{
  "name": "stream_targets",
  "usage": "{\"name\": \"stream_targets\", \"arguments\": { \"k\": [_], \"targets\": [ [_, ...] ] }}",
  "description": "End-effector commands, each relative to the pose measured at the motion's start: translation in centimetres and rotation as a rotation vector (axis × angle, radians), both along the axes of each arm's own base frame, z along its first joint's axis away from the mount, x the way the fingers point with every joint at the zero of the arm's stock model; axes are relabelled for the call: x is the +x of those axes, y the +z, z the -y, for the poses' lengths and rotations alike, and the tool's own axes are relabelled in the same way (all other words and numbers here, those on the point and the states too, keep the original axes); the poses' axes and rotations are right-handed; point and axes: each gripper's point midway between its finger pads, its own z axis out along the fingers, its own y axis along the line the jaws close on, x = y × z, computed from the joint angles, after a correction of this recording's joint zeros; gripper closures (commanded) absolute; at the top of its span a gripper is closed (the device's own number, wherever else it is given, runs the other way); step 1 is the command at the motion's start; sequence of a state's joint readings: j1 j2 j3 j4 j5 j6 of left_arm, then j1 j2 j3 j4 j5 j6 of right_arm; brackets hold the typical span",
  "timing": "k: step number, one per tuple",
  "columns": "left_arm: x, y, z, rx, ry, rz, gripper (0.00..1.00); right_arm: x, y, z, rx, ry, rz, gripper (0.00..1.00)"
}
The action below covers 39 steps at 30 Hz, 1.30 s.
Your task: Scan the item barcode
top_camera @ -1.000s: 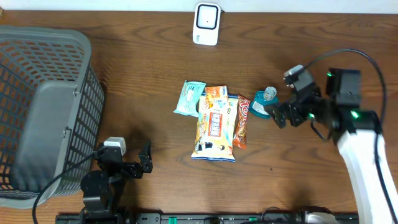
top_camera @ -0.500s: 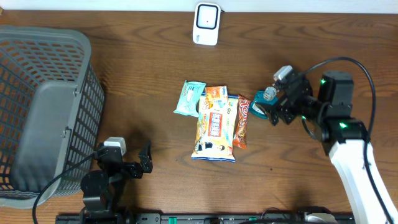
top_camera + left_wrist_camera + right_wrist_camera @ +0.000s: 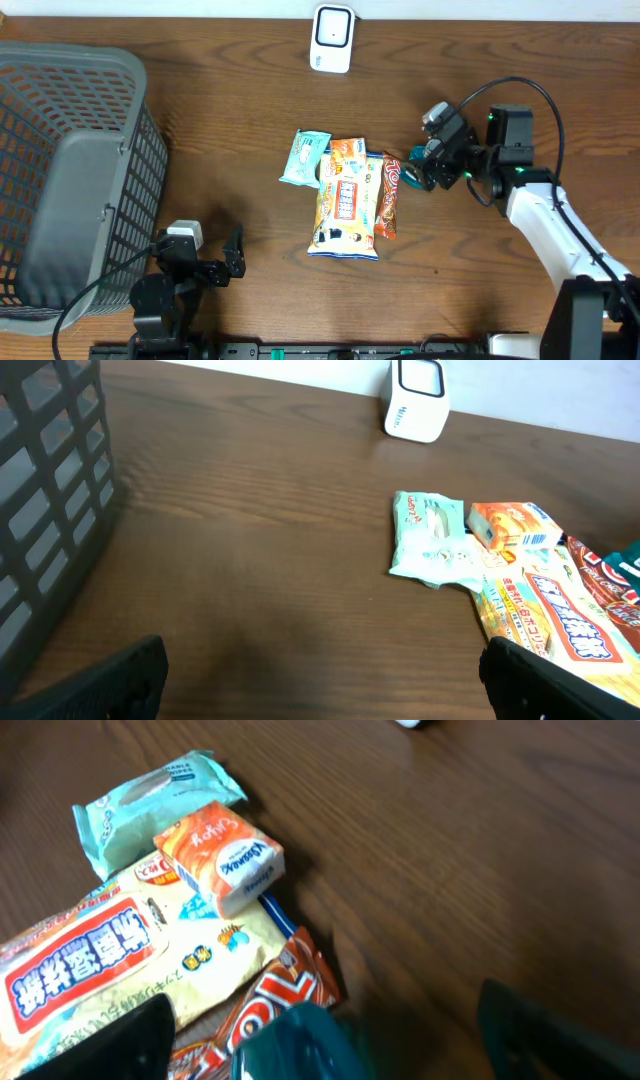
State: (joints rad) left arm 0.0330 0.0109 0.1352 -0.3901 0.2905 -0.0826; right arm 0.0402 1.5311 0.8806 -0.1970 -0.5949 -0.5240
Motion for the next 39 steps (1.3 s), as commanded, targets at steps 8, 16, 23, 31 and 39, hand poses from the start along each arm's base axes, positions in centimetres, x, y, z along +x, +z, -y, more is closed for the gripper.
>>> {"name": "stream_targets", "arguments": {
  "k": [8, 16, 23, 31, 39],
  "targets": [
    [-0.2, -1.0, 0.1, -0.014, -0.003, -0.031, 0.0, 0.0, -1.9, -0.5, -0.095, -0.014, -0.022, 0.2],
    [-0.2, -1.0, 0.1, -0.014, -0.002, -0.031, 0.0, -0.1, -2.9, 0.8, -0.163, -0.063, -0.046, 0.29],
    [-0.2, -1.0, 0.1, -0.014, -0.003, -0.031, 0.0, -0.4, -5.9, 1.2, -0.199, -0.068, -0.124, 0.23],
    [-0.2, -1.0, 0.1, -0.014, -0.003, -0.031, 0.0, -0.7, -6.3, 1.8, -0.226, -0.084, -0.143, 0.56],
    [-0.2, -1.0, 0.1, -0.014, -0.002, -0.031, 0.0, 0.0, -5.6, 1.5, -0.207, -0.086, -0.117, 0.68]
  ]
}}
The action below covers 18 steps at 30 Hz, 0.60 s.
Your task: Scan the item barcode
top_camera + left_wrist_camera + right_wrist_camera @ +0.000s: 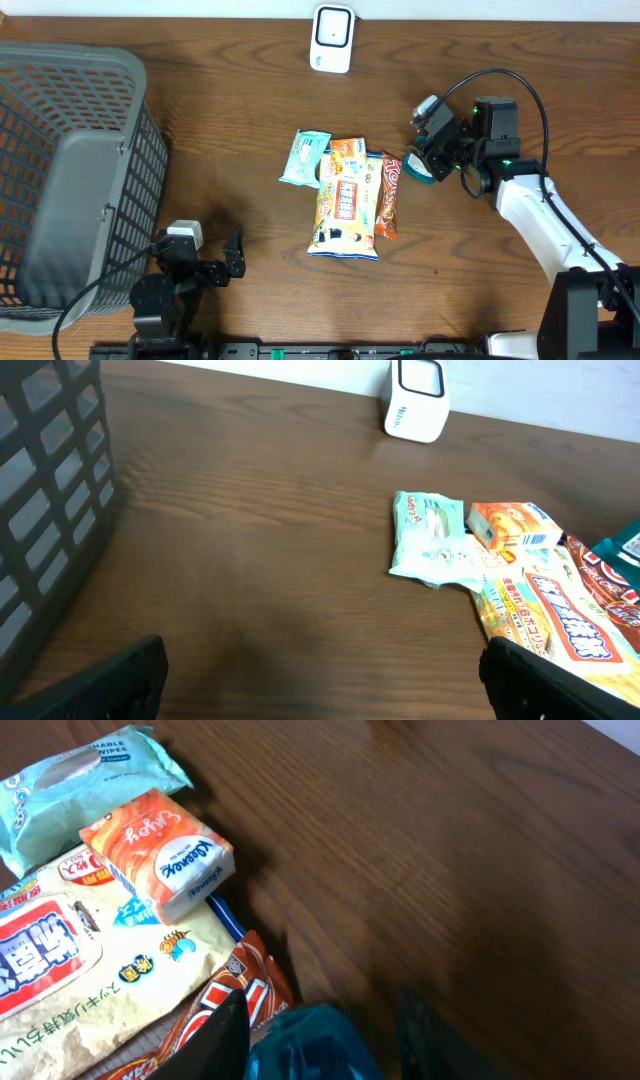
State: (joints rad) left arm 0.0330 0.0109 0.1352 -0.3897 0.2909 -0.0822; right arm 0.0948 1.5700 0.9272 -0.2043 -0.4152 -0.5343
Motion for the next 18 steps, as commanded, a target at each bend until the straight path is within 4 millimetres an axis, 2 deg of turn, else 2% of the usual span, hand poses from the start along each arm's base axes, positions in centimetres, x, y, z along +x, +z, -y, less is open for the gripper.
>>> {"name": "stream_targets", "arguments": {
  "k": [1, 3, 6, 14, 18],
  "targets": [
    [-0.2, -1.0, 0.1, -0.014, -0.002, -0.031, 0.0, -1.6, -4.4, 1.0, -0.06, -0.041, -0.126, 0.69],
    [-0.2, -1.0, 0.1, -0.014, -0.002, -0.032, 0.0, -1.3, -4.0, 1.0, -0.053, -0.051, -0.12, 0.76],
    [-0.2, -1.0, 0.1, -0.014, -0.002, -0.032, 0.0, -0.7, -3.4, 1.0, -0.028, -0.08, -0.12, 0.78],
    [-0.2, -1.0, 0.1, -0.014, -0.002, -0.031, 0.0, 0.5, -1.9, 0.8, 0.065, -0.191, -0.145, 0.91],
    [-0.2, -1.0, 0.1, -0.014, -0.002, -0.031, 0.0, 0.6, 0.3, 0.3, 0.14, -0.218, -0.138, 0.99]
  ]
}}
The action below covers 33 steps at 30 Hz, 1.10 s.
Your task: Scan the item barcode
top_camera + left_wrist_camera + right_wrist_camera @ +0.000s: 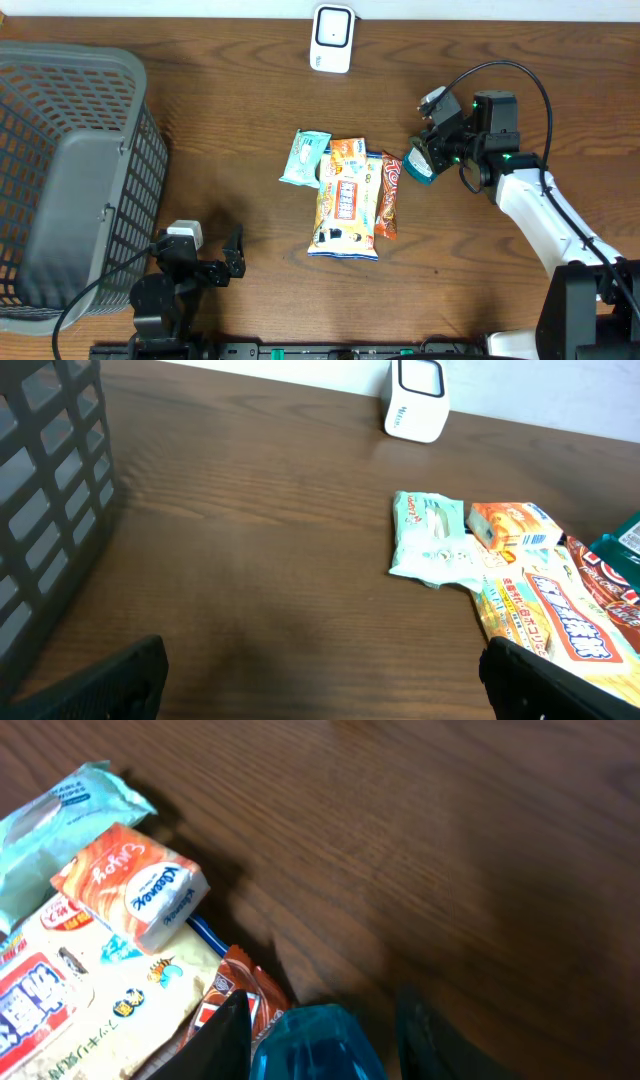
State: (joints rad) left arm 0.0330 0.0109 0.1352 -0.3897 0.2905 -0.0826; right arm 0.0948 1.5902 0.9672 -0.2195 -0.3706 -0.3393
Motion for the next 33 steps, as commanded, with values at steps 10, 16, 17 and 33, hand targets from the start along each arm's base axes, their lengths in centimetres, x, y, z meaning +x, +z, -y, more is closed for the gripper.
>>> {"name": "stream_targets", "arguments": {
  "k": [10, 16, 17, 33],
  "targets": [
    [-0.2, -1.0, 0.1, -0.014, -0.003, -0.031, 0.0, -5.8, 10.0, -5.6, 0.36, 0.248, 0.053, 0.99],
    [-0.2, -1.0, 0.1, -0.014, -0.003, -0.031, 0.0, -5.3, 9.9, -4.7, 0.31, 0.194, 0.071, 0.89],
    [-0.2, -1.0, 0.1, -0.014, -0.003, -0.031, 0.0, -4.9, 9.4, -4.0, 0.271, 0.151, 0.068, 0.94],
    [-0.2, -1.0, 0.1, -0.014, -0.002, -0.031, 0.0, -1.1, 2.9, 0.2, 0.053, -0.073, -0.002, 0.94]
  ]
}}
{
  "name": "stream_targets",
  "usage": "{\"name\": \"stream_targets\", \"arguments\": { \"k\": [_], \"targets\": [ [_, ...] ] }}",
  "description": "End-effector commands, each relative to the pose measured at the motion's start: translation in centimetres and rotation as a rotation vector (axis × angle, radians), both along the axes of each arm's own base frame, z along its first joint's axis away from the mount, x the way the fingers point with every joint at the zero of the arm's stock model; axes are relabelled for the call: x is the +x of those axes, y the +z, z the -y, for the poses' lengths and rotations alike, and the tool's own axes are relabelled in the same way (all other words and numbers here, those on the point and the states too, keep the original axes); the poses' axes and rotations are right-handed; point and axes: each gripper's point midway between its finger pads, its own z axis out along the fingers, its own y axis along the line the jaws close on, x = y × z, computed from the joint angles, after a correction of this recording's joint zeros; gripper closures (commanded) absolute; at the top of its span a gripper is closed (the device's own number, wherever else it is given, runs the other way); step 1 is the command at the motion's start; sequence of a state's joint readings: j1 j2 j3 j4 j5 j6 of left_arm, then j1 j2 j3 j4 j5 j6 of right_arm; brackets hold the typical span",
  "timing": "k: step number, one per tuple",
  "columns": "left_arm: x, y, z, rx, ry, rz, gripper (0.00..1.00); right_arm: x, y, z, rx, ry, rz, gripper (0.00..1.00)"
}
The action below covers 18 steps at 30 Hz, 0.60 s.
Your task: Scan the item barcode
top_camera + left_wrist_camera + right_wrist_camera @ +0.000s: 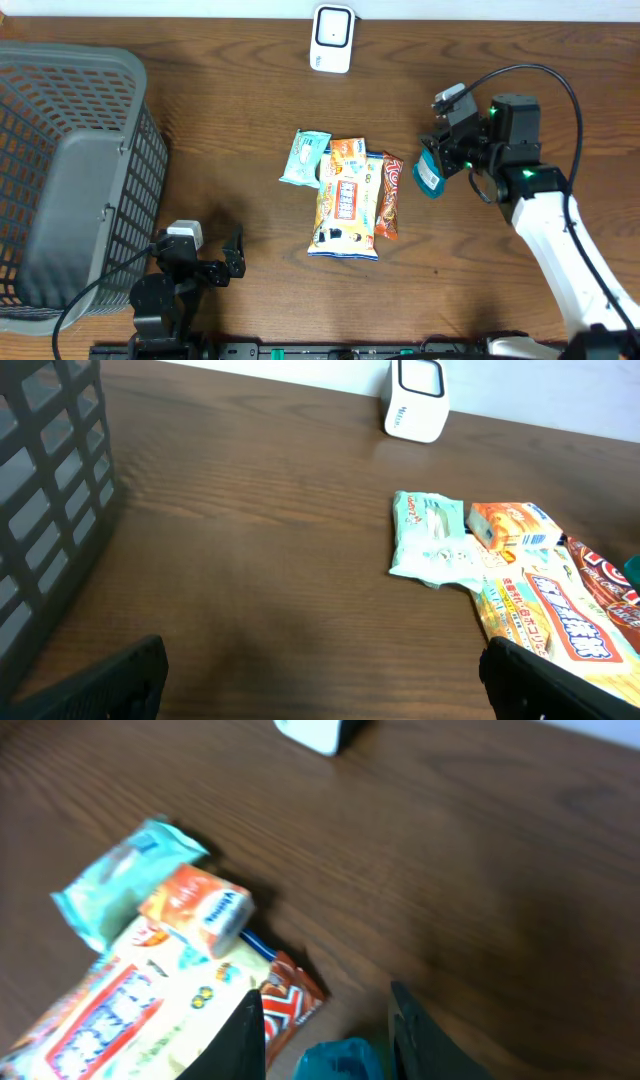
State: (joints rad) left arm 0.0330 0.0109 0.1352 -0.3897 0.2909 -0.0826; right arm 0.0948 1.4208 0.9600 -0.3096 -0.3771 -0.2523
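My right gripper (330, 1038) is shut on a teal packet (338, 1060), held above the table just right of the pile; from overhead the teal packet (428, 175) hangs beside the red-brown bar (390, 195). The white scanner (332, 38) stands at the table's far edge, and the scanner (315, 732) is just in sight at the top of the right wrist view. My left gripper (322, 660) rests open and empty near the front edge.
The pile holds a mint wipes pack (304, 157), an orange tissue box (346, 153) and a large snack bag (346, 205). A grey mesh basket (70, 170) fills the left side.
My right gripper, still holding the teal packet, has risen and shifted slightly right, away from the red-brown bar. The scanner now enters its wrist view. The left arm is unchanged.
At first my right gripper stood with fingers spread wide around the teal packet at the bar's right end. Then the fingers were closed on it, low beside the pile. Now the packet is lifted clear of the table.
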Motion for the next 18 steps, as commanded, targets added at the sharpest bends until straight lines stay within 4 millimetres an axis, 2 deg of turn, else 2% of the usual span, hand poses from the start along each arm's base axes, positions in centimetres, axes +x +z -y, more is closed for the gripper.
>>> {"name": "stream_targets", "arguments": {
  "k": [1, 4, 7, 10, 15, 18],
  "targets": [
    [-0.2, -1.0, 0.1, -0.014, -0.002, -0.031, 0.0, 1.1, -2.6, 0.1, -0.011, -0.018, -0.049, 0.94],
    [-0.2, -1.0, 0.1, -0.013, -0.002, -0.031, 0.0, 1.6, -4.4, 0.0, -0.014, -0.019, -0.081, 0.92],
    [-0.2, -1.0, 0.1, -0.013, -0.002, -0.031, 0.0, 1.6, -4.6, 0.0, -0.015, -0.019, -0.085, 0.79],
    [-0.2, -1.0, 0.1, -0.014, -0.002, -0.031, 0.0, 1.6, -3.7, 0.0, -0.012, -0.019, -0.063, 0.66],
    [-0.2, -1.0, 0.1, -0.013, -0.002, -0.031, 0.0, 1.4, -2.1, 0.0, -0.001, -0.027, -0.033, 0.58],
    [-0.2, -1.0, 0.1, -0.013, -0.002, -0.031, 0.0, 1.0, -0.8, 0.1, 0.001, -0.026, -0.007, 0.48]
  ]
}}
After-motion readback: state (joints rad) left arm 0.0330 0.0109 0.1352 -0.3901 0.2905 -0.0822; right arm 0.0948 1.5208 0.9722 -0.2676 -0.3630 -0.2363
